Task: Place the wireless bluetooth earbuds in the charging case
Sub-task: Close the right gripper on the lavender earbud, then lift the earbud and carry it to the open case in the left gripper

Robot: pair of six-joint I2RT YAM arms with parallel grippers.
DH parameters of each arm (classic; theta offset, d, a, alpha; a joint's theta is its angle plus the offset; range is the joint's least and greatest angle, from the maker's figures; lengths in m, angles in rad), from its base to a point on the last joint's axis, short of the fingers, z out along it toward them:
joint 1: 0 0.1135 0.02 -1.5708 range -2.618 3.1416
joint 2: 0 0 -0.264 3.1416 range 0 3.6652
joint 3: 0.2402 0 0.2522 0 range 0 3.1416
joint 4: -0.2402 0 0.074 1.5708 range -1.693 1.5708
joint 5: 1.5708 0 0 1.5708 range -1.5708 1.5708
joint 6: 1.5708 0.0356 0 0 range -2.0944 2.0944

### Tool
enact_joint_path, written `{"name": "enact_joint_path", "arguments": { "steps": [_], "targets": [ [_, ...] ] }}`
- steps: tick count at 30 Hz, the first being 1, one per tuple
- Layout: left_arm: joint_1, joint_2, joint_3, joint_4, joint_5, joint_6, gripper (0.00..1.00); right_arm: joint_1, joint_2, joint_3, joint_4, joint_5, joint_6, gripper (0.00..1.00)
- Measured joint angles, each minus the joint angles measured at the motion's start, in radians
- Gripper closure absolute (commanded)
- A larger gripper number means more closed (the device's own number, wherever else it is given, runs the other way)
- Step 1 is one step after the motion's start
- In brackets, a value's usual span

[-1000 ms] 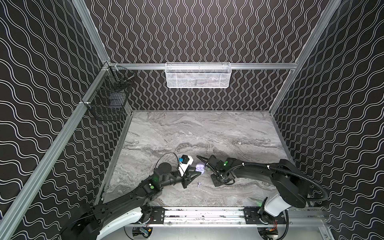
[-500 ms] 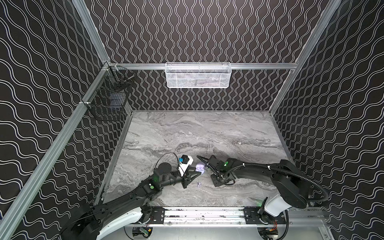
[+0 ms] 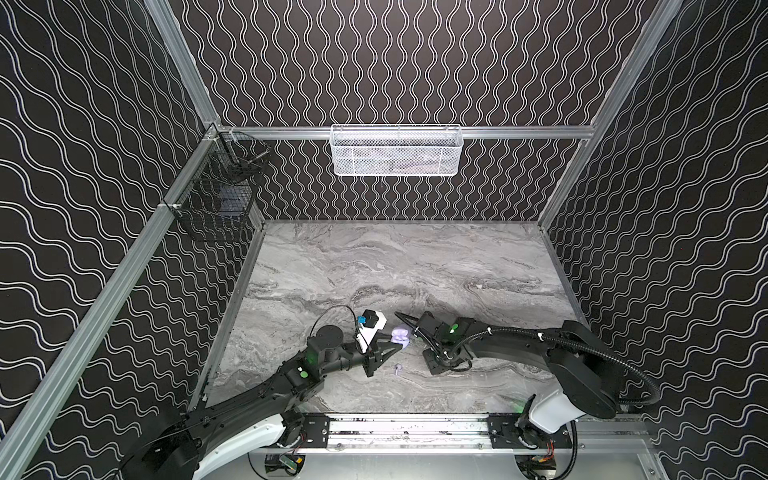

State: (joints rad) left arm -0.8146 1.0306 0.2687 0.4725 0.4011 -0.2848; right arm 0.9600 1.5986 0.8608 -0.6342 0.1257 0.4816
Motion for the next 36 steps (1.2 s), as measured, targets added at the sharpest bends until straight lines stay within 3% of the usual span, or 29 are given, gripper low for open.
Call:
{"name": "enact_joint_path", "arguments": {
  "steps": [20, 36],
  "targets": [
    [0.000, 0.012, 0.006, -0.001, 0.000, 0.000, 1.00, 0.000, -0.018, -0.013, 0.014, -0.003, 0.001, 0.83],
    [0.000, 0.020, 0.008, -0.005, -0.004, 0.000, 1.00, 0.003, -0.115, -0.042, 0.044, 0.016, 0.081, 0.84]
  ]
}}
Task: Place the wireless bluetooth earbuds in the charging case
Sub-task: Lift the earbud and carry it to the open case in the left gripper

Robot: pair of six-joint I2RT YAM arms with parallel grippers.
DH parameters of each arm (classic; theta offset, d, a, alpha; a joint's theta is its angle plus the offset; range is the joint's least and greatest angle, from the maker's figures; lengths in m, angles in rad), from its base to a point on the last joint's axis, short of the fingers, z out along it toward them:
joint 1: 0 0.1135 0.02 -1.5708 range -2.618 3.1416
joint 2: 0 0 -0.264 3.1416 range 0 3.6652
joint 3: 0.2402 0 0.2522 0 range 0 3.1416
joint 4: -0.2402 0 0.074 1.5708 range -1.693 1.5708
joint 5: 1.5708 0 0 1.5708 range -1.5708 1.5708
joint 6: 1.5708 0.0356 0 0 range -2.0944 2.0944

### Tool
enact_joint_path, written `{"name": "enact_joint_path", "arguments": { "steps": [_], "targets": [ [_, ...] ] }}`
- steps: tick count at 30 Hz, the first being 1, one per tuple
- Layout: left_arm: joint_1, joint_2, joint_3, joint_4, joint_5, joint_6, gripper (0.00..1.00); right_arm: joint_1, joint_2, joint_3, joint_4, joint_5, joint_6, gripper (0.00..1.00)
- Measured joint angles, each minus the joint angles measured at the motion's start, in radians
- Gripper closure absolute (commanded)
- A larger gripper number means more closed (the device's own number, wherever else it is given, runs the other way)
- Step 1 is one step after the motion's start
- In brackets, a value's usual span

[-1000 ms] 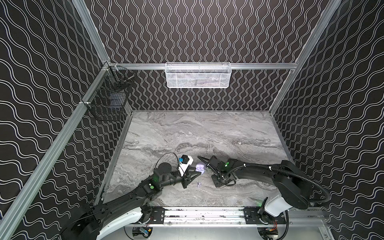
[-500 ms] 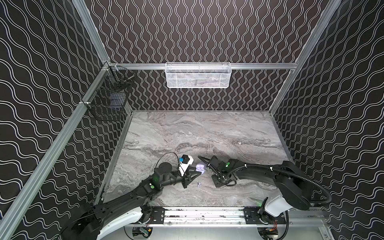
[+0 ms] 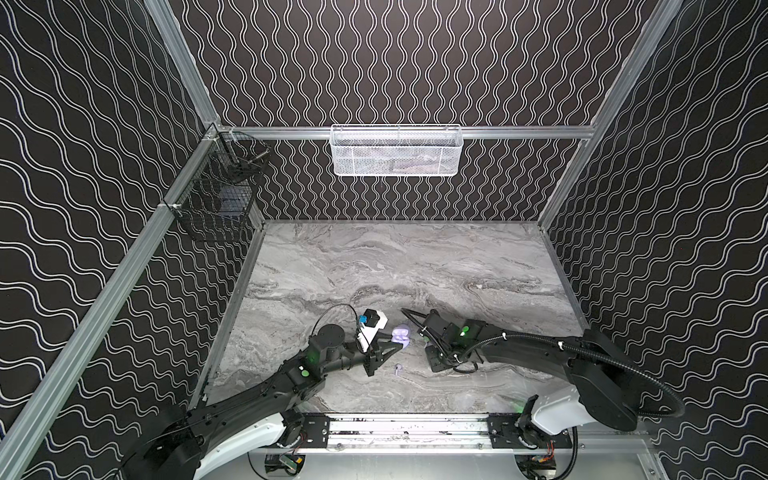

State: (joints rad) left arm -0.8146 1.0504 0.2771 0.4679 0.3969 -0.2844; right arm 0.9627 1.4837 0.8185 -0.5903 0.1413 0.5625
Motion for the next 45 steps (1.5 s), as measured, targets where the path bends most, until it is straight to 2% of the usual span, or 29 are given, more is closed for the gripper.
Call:
{"name": "enact_joint_path", "arguments": {
  "steps": [8, 23, 34, 45],
  "targets": [
    [0.000, 0.006, 0.003, -0.007, -0.022, 0.000, 1.00, 0.024, -0.066, 0.022, -0.003, 0.034, 0.068, 0.84],
    [-0.001, -0.039, 0.003, -0.025, -0.108, 0.004, 1.00, 0.091, -0.174, 0.198, -0.091, 0.142, 0.182, 0.85],
    [-0.002, -0.111, -0.009, -0.082, -0.187, 0.023, 1.00, 0.145, -0.142, 0.344, -0.106, 0.177, 0.198, 0.84],
    [-0.002, -0.147, -0.014, -0.115, -0.236, 0.029, 1.00, 0.156, -0.102, 0.410, -0.086, 0.186, 0.205, 0.84]
  ]
}}
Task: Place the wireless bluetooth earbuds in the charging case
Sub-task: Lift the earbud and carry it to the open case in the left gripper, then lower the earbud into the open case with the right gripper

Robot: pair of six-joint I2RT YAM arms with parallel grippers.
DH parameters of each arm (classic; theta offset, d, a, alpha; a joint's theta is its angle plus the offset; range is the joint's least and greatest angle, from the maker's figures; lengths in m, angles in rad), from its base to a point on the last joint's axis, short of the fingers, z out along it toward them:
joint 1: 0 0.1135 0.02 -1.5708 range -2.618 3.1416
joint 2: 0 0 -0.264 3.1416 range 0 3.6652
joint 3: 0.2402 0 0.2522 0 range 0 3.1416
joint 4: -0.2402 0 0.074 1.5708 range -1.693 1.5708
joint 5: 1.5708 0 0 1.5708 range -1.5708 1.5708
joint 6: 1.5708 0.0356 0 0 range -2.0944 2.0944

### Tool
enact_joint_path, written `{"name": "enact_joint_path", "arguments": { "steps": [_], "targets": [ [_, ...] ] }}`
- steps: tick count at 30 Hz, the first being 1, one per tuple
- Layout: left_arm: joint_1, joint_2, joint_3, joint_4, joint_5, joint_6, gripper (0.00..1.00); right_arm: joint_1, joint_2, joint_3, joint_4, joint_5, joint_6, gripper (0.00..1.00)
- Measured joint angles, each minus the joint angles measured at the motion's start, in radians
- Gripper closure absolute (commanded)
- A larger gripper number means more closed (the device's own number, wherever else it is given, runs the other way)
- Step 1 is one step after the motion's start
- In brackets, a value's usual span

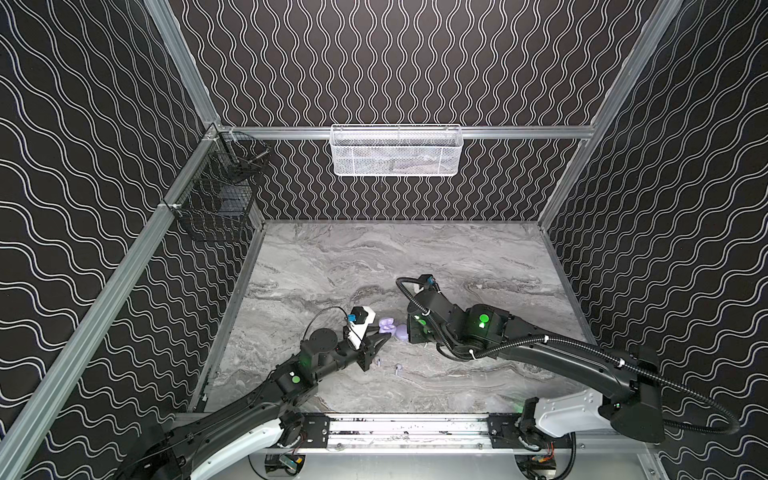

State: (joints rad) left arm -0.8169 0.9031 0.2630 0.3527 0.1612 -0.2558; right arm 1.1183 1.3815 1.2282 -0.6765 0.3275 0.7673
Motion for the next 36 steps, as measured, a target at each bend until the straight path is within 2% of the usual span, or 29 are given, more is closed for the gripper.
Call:
{"name": "enact_joint_path", "arguments": {
  "steps": [21, 36],
  "targets": [
    [-0.002, -0.006, -0.002, -0.018, -0.027, 0.001, 1.00, 0.005, 0.107, 0.070, 0.129, -0.056, -0.006, 0.84],
    [-0.002, -0.022, -0.002, -0.026, -0.031, 0.001, 1.00, 0.006, 0.132, 0.074, 0.139, -0.079, -0.010, 0.84]
  ]
}}
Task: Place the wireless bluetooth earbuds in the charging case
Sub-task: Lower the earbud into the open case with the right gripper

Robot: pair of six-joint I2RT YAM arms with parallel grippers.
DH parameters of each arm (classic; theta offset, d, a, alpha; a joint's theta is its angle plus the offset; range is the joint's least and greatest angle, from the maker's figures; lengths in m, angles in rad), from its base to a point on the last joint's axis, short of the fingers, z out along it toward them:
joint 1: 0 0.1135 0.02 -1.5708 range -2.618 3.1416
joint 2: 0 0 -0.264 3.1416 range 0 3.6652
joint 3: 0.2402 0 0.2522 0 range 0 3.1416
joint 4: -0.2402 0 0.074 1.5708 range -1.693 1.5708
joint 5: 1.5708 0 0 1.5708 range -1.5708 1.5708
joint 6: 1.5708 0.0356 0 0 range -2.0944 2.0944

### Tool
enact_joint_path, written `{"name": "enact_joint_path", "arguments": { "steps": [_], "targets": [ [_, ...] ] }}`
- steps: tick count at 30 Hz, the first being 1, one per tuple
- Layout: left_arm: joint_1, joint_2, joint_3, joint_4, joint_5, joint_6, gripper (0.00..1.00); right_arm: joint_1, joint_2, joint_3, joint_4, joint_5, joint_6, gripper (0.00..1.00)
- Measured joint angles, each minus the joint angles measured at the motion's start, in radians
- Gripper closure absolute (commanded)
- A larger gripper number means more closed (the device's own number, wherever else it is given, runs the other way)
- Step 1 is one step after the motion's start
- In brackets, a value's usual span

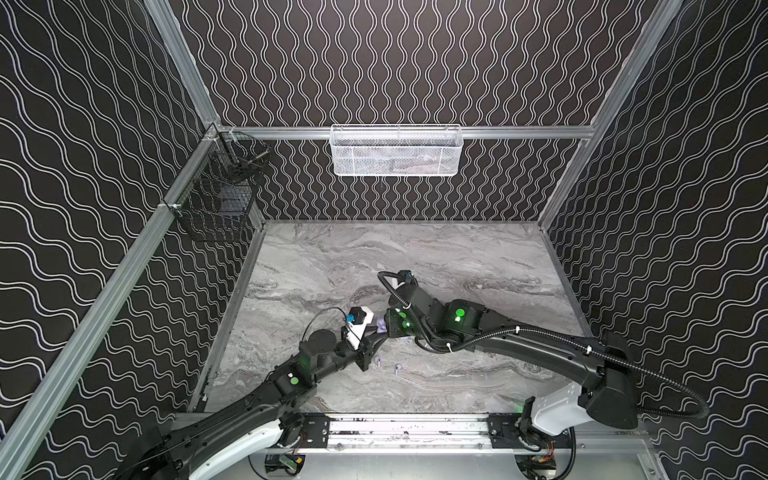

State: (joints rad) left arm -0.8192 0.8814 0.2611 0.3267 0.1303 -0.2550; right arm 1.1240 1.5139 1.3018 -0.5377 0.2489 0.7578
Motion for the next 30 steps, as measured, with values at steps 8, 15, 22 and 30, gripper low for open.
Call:
{"name": "enact_joint_path", "arguments": {
  "steps": [8, 15, 22, 30],
  "targets": [
    [0.000, 0.003, 0.000, -0.008, -0.007, 0.000, 1.00, 0.000, 0.000, -0.010, 0.006, -0.004, 0.000, 0.84],
    [0.000, -0.007, 0.000, -0.011, -0.012, 0.000, 1.00, 0.000, 0.005, -0.015, 0.023, -0.015, 0.000, 0.84],
    [0.000, -0.014, -0.006, -0.011, -0.014, 0.000, 1.00, 0.000, 0.008, -0.018, 0.031, -0.022, 0.000, 0.84],
    [0.000, -0.025, -0.010, -0.011, -0.014, 0.000, 1.00, 0.000, 0.006, -0.020, 0.034, -0.023, 0.001, 0.83]
  ]
}}
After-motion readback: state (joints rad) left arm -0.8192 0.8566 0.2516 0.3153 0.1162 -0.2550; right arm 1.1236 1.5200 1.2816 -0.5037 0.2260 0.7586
